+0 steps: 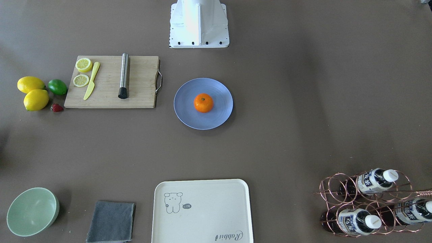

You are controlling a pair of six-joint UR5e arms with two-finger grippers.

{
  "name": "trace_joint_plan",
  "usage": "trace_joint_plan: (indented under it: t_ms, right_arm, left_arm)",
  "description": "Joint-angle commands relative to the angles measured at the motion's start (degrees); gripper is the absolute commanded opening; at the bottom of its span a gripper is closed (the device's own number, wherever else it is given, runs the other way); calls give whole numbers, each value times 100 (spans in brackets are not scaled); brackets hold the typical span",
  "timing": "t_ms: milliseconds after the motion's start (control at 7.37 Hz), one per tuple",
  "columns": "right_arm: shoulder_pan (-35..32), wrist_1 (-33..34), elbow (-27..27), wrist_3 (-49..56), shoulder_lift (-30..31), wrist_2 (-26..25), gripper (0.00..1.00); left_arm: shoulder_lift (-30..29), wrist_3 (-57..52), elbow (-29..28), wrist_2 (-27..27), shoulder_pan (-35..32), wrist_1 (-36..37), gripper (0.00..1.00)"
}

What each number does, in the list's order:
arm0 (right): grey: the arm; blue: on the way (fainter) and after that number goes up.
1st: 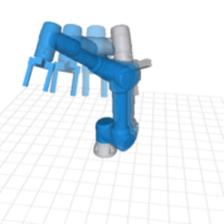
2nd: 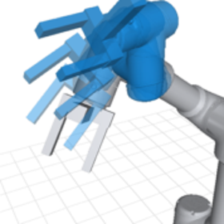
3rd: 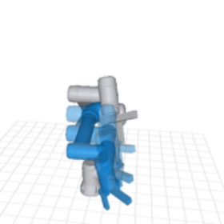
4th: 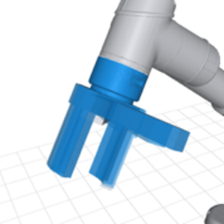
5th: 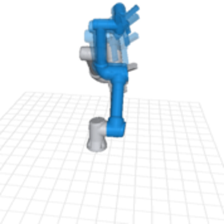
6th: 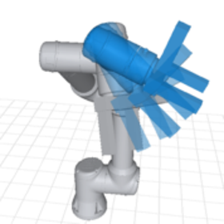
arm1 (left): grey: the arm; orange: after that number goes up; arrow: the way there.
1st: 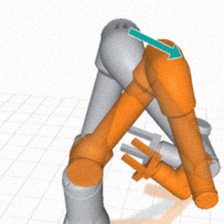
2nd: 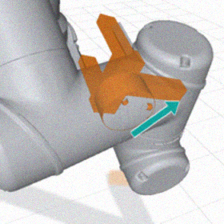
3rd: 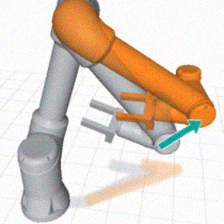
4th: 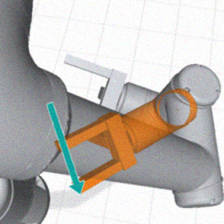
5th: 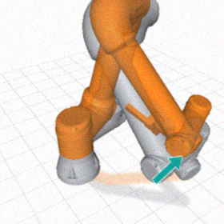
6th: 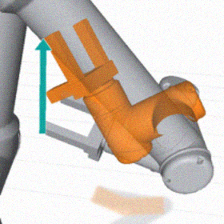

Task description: Pick orange to plate

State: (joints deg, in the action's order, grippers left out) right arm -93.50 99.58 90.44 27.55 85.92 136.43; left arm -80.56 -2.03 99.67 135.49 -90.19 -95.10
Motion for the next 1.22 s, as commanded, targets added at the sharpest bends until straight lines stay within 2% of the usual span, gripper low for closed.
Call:
trace_joint_plan:
  t_ms: [0,1086]
  right_arm:
    - [7,0,0,-4,-14,7,100]
    - [7,0,97,-4,13,7,100]
  left_arm:
    - [-12,10,26,4,-7,0,98]
    - [-39,54,44,4,-7,-26,98]
